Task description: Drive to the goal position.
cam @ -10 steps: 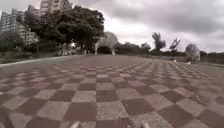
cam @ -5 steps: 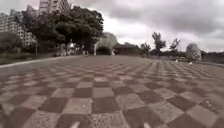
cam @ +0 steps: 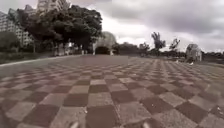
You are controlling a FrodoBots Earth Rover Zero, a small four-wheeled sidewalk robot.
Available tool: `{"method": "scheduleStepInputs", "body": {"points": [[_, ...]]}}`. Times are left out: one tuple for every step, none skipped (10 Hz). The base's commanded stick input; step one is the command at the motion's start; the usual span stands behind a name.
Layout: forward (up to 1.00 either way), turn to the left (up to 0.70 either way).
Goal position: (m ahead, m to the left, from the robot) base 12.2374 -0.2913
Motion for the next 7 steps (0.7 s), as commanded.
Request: {"method": "scheduleStepInputs", "body": {"points": [[0.50,0.00],[0.50,0.00],[0.50,0.00],[0.50,0.00],[0.50,0.00],[0.50,0.00],[0.50,0.00]]}}
